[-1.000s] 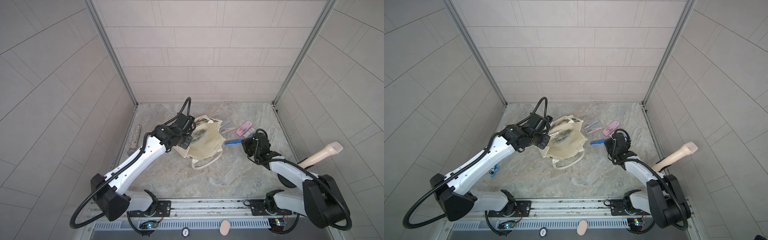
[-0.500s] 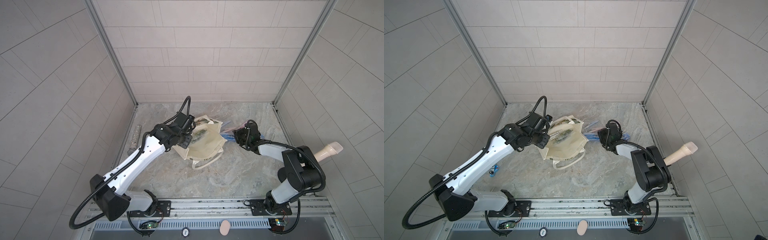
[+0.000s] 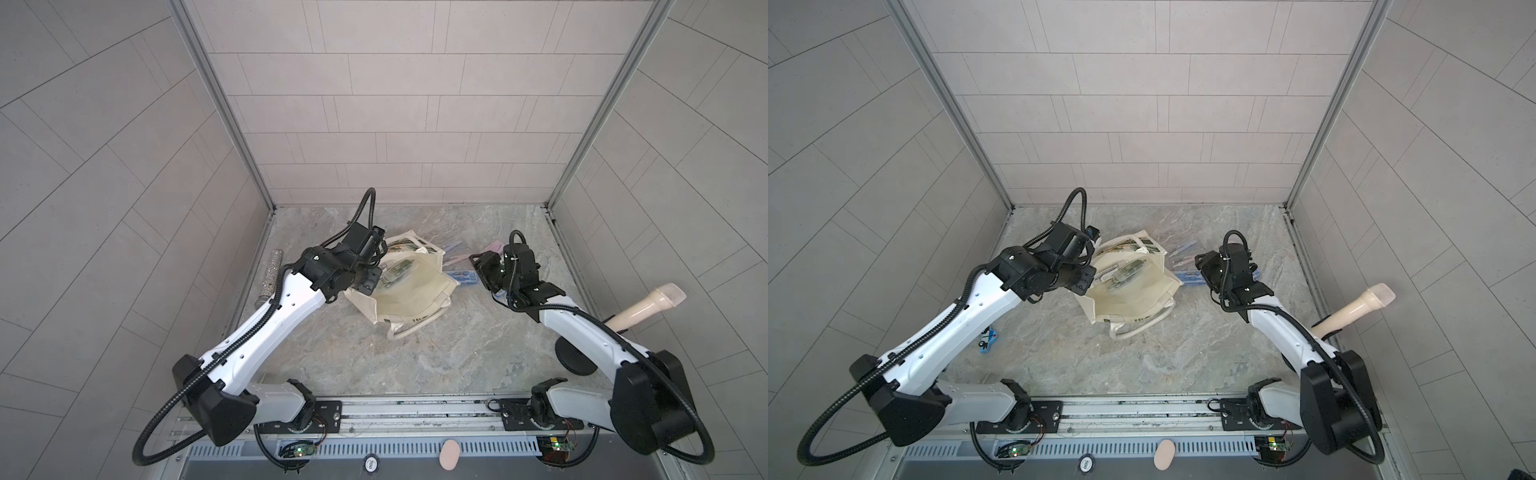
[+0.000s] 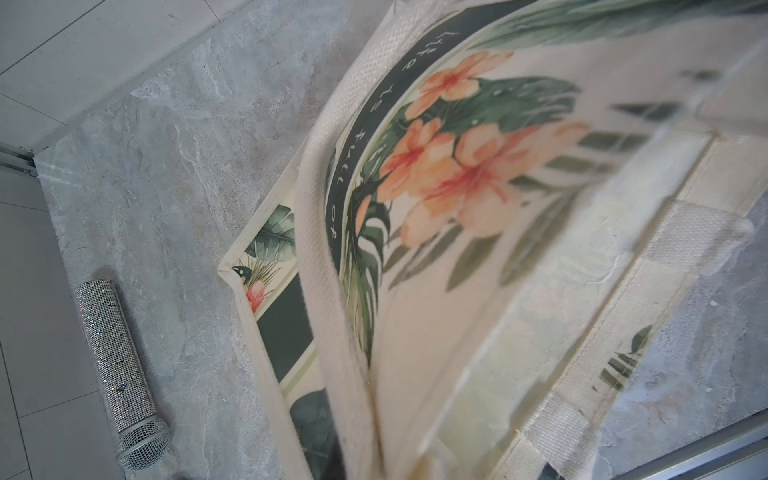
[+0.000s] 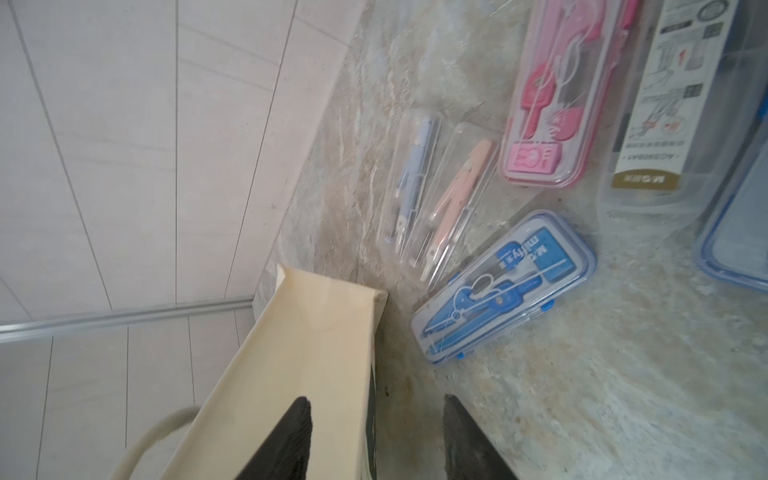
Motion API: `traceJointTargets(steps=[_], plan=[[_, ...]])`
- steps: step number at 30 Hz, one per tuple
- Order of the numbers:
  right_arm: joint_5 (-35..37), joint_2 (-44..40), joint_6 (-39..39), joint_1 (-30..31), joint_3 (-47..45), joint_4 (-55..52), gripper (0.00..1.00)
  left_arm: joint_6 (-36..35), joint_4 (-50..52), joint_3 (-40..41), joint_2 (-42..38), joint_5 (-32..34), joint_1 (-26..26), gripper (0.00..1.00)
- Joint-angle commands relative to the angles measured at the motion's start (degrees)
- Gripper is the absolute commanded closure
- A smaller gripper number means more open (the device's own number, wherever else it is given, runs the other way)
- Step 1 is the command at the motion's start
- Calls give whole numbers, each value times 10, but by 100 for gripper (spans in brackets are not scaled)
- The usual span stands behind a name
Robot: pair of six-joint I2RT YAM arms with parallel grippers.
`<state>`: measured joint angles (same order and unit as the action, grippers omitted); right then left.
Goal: Take out the compass set from the canvas bag
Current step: Place the compass set at the center of the board, then adjust the canvas bag at the center of the board.
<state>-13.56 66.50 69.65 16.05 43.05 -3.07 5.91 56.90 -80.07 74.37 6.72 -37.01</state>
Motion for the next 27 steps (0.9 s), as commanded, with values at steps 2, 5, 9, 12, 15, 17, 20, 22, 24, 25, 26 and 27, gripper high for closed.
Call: traceJointTargets(steps=[2, 5, 9, 12, 15, 17, 20, 22, 24, 25, 26, 27], plan=[[5, -99, -81, 11, -37, -60, 38, 30, -31, 4, -34, -18, 2, 100], [21, -177, -54, 10, -109, -17, 26, 35, -30, 4, -36, -27, 2, 100], [54, -265, 8, 10, -187, -4, 15, 44, -42, 16, -41, -39, 2, 100], [52, -285, 27, 7, -219, -18, 20, 60, -52, 24, -41, -44, 2, 100], [34, -259, -5, 7, -218, -44, 16, 74, -72, 42, -42, -53, 2, 100], [13, -240, -15, 7, -223, -46, 8, 84, -84, 56, -43, -55, 2, 100], [-12, -243, -40, 4, -221, -56, 1, 103, -118, 88, -49, -63, 2, 100], [6, -269, -82, 5, -219, -84, 0, 115, -148, 109, -52, -67, 2, 100], [41, -289, -89, 2, -238, -106, 0, 120, -169, 124, -51, -64, 2, 100], [38, -295, -82, -8, -257, -94, 0, 124, -173, 126, -47, -63, 2, 100], [23, -297, -77, -20, -269, -75, 0, 125, -176, 124, -43, -65, 2, 100], [9, -300, -79, -33, -274, -66, 0, 124, -178, 120, -37, -71, 3, 100]])
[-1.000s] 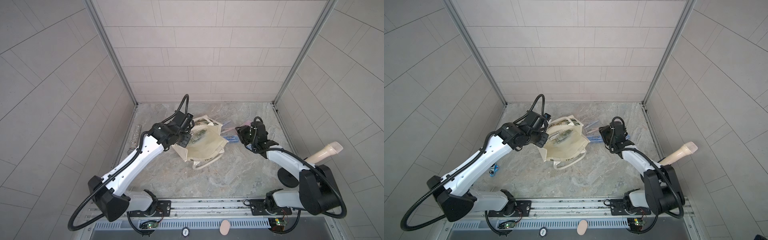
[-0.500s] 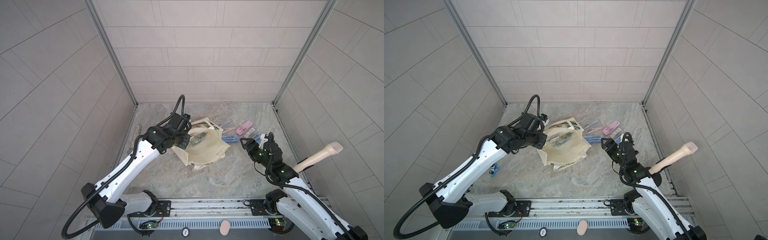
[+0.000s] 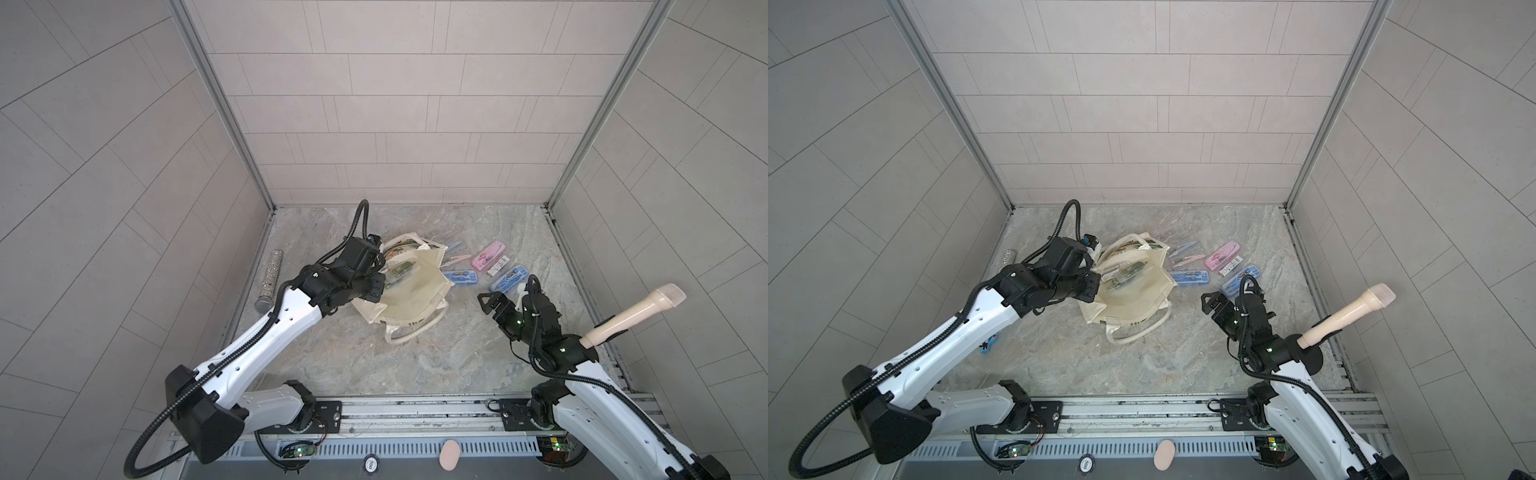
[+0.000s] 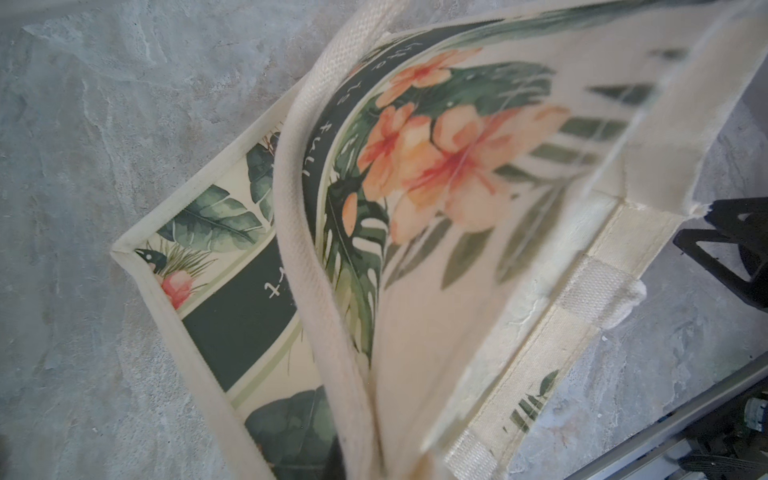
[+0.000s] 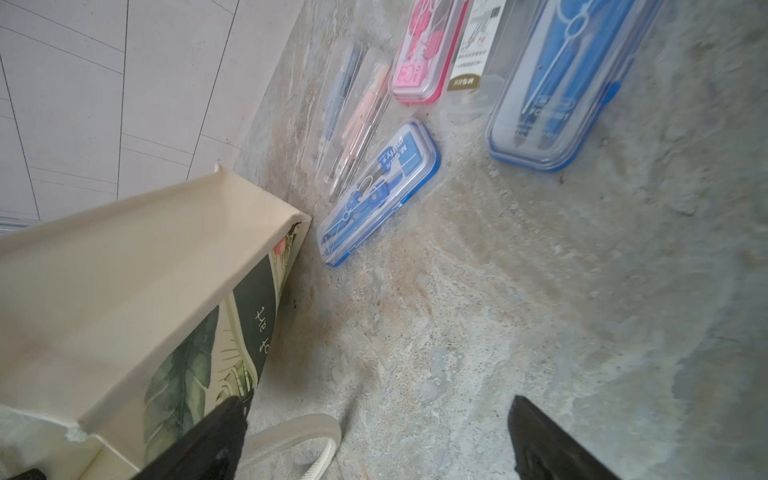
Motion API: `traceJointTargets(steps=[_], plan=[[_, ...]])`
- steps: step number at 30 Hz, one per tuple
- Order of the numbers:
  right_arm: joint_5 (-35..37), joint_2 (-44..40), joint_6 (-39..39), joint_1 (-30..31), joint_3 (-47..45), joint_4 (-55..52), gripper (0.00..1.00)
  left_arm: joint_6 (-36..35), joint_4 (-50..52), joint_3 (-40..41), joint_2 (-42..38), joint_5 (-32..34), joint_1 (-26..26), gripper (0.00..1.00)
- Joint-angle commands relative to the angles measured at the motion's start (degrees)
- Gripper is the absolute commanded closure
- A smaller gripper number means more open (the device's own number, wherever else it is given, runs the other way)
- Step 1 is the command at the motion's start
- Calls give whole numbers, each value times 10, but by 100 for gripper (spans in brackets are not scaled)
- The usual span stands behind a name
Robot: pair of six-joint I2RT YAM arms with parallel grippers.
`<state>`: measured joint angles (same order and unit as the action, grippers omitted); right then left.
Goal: Take out the compass set from the canvas bag
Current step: Adjust the canvas bag at the center of the board.
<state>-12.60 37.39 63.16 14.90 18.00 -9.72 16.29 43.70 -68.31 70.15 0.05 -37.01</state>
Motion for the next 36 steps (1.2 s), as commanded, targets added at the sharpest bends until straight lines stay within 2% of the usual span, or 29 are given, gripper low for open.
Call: traceJointTargets(steps=[1, 8, 14, 18, 21, 25, 28, 32, 36], plan=[[-2, -12, -21, -27, -21, -12, 0, 19, -46, -3, 11, -12, 2, 100], [-12, -7, -3, -46, -44, 26, 0, 22, -79, 9, 17, -21, 2, 100], [-73, 34, -24, -51, -44, 100, 0, 35, -123, 59, -26, -4, 2, 100], [-143, 50, -23, -47, -69, 226, 1, 9, -106, 67, -48, 31, 2, 100], [-161, 39, -48, -23, -49, 247, 1, -8, -97, 70, -53, 55, 21, 100], [-147, 28, -122, 36, 11, 212, 0, -14, -110, 65, -44, 18, 70, 100], [-165, 64, -150, 65, 49, 218, 0, -23, -125, 51, -23, -10, 95, 100], [-198, 148, -127, 74, 95, 258, 1, -42, -123, 2, 24, -33, 122, 100], [-226, 238, -108, 95, 155, 304, 5, -50, -89, -50, 77, -33, 157, 100]])
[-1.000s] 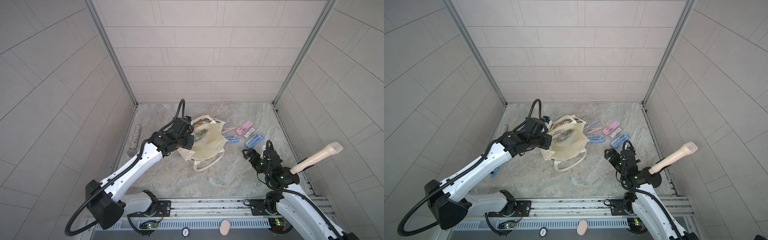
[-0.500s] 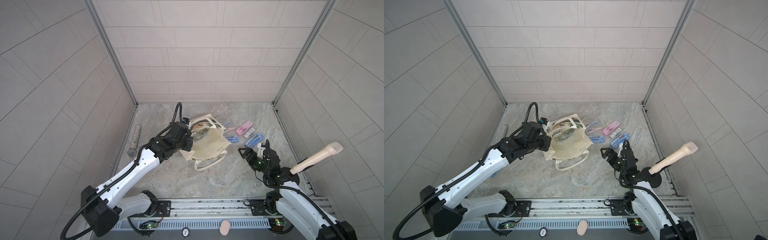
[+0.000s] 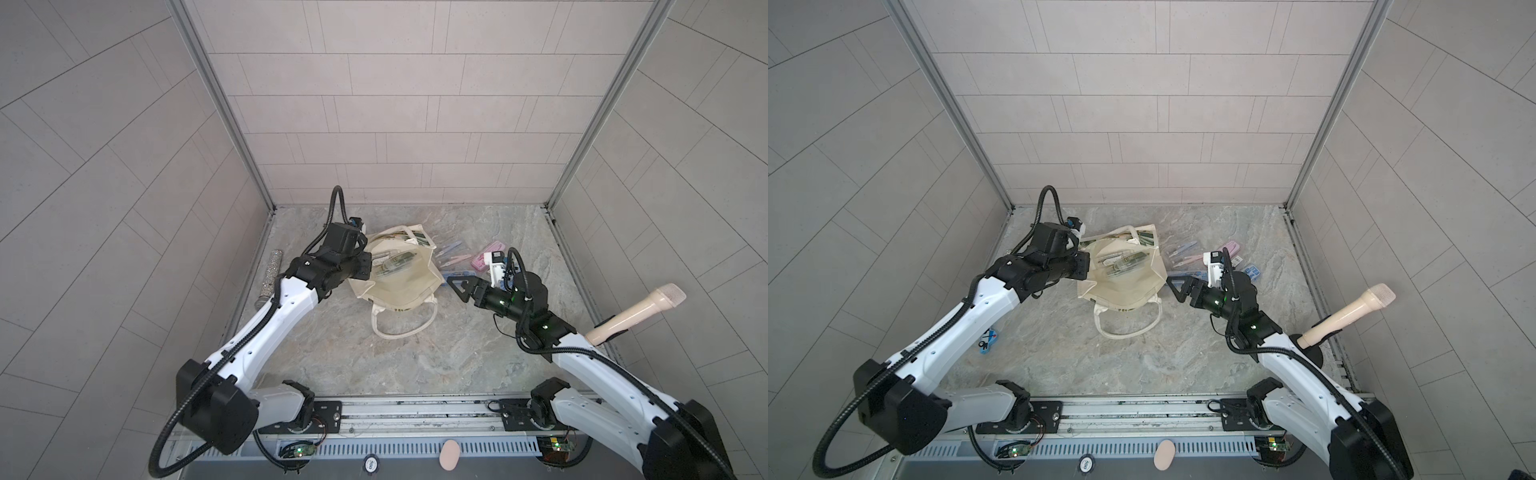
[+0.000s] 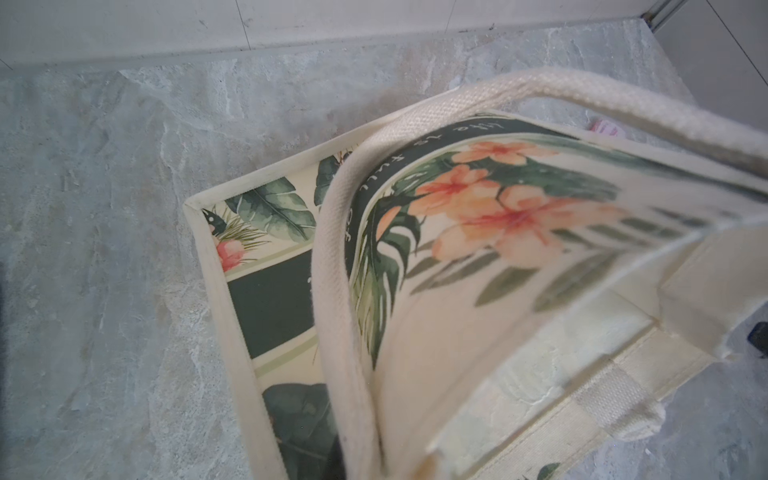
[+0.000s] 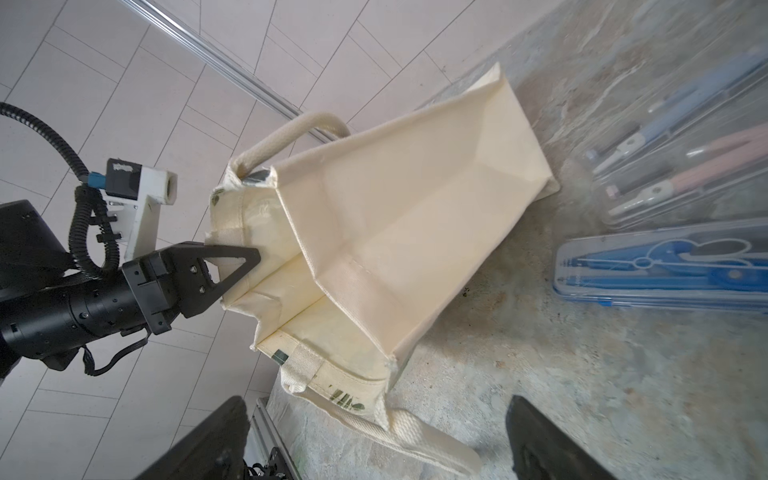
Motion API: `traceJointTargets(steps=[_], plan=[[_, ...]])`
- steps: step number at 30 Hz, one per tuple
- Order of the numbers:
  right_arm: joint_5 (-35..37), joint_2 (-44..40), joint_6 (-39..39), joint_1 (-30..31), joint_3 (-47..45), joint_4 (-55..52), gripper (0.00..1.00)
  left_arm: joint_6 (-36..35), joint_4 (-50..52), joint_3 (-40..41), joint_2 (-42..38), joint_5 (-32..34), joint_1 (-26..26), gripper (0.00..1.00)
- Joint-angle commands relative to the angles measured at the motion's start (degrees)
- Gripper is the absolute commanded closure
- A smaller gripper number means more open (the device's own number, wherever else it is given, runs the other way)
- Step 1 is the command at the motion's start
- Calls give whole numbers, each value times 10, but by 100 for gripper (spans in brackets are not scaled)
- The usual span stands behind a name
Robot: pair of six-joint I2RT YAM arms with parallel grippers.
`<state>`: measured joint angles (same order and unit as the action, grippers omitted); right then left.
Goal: Take out the compass set from the canvas bag
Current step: Adjust the canvas bag at the center of the board, then pick up the compass set from the canvas bag.
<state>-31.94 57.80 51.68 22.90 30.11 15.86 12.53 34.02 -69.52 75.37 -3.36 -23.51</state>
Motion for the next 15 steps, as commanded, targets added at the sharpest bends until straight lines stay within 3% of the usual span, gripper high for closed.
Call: traceJointTargets(steps=[1, 6, 10, 15], plan=[[-32, 52, 2, 25, 49, 45, 6, -13, 16, -49, 35, 3, 28, 100], [20, 117, -40, 67, 142, -35, 13, -27, 31, -81, 51, 8, 36, 100], [33, 154, -33, 69, 149, -20, 28, -28, 33, -75, 42, -1, 36, 100], [26, 170, -21, 72, 150, -19, 53, -26, 31, -40, 12, -35, 36, 100]])
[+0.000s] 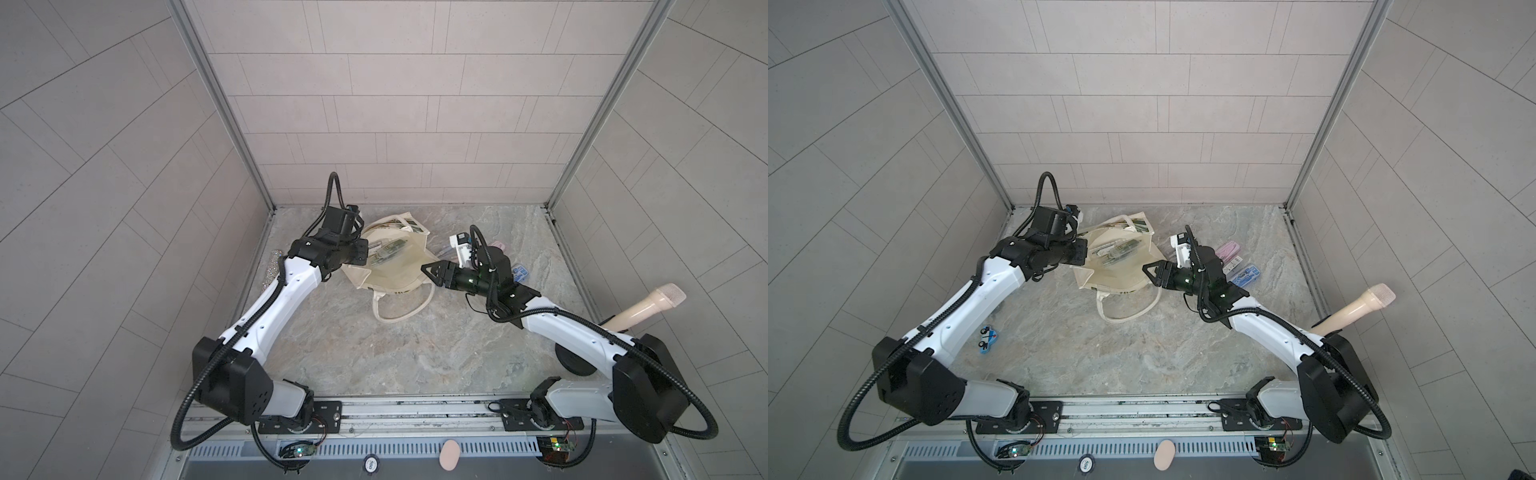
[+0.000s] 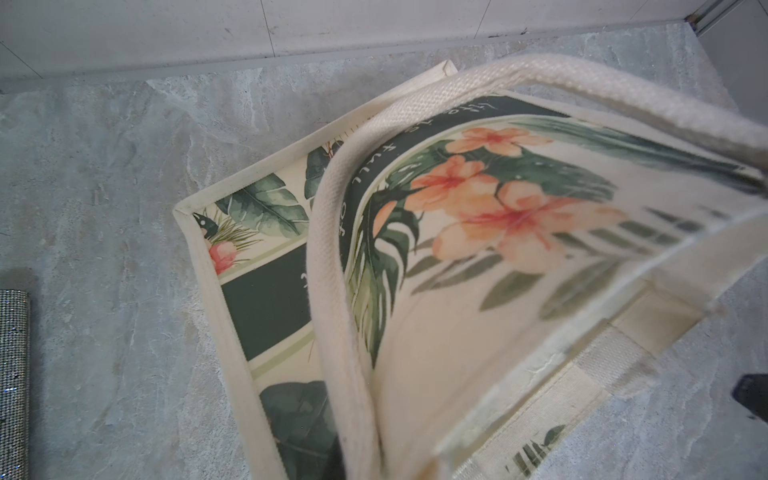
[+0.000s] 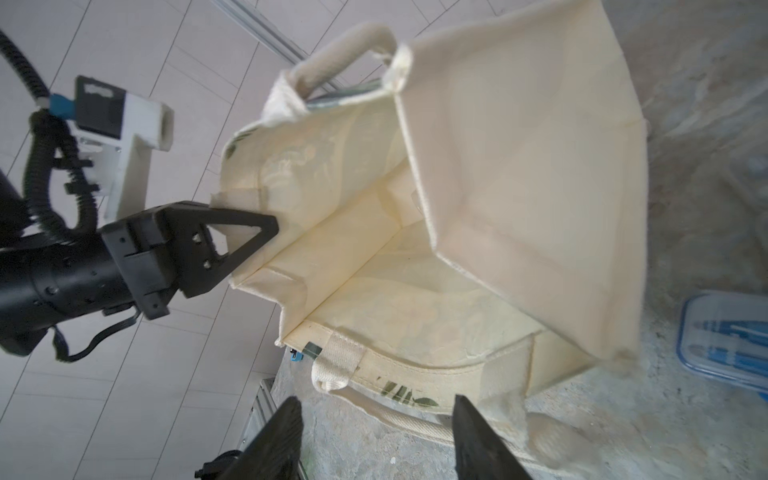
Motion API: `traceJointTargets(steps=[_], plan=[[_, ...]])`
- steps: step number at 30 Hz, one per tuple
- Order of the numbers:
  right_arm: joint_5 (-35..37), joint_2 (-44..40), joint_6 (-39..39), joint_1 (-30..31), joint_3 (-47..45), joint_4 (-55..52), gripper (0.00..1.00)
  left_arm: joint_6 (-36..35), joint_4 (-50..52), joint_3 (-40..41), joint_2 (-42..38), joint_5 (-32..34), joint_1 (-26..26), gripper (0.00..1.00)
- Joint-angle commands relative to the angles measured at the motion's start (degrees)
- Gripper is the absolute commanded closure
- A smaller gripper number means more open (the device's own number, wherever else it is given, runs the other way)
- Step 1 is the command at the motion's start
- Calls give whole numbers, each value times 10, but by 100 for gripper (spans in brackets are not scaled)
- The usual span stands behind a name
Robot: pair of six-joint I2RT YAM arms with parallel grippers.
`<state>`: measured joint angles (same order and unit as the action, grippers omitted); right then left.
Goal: Take out the compass set from the canvas bag
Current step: Pick up the compass set from the canvas bag.
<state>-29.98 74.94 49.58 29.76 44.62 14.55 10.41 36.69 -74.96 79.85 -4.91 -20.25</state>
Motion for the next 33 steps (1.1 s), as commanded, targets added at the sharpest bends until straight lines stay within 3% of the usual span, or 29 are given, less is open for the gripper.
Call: traceJointTargets(steps=[1, 4, 10, 14, 21, 25, 29, 33], plan=[[6, -1, -1, 5, 4, -11, 56, -6, -3, 23, -42, -32, 3, 100], [5, -6, -5, 21, 0, -5, 57, -8, -25, 44, -67, -68, 4, 100], [27, 6, -50, 97, 52, -43, 46, -5, -39, 44, -69, -107, 4, 100], [115, 20, -56, 133, 77, -63, 40, 10, -53, 59, -73, -104, 3, 100], [268, 49, -41, 169, 46, 72, 25, 22, -69, 68, -78, -114, 3, 100], [312, 88, 14, 168, 50, 128, 24, 21, -66, 66, -79, -121, 3, 100], [270, 156, 94, 150, 92, 164, 25, 16, -62, 63, -80, -127, 4, 100], [286, 201, 189, 151, 115, 143, 29, 19, -64, 61, -79, -130, 4, 100]])
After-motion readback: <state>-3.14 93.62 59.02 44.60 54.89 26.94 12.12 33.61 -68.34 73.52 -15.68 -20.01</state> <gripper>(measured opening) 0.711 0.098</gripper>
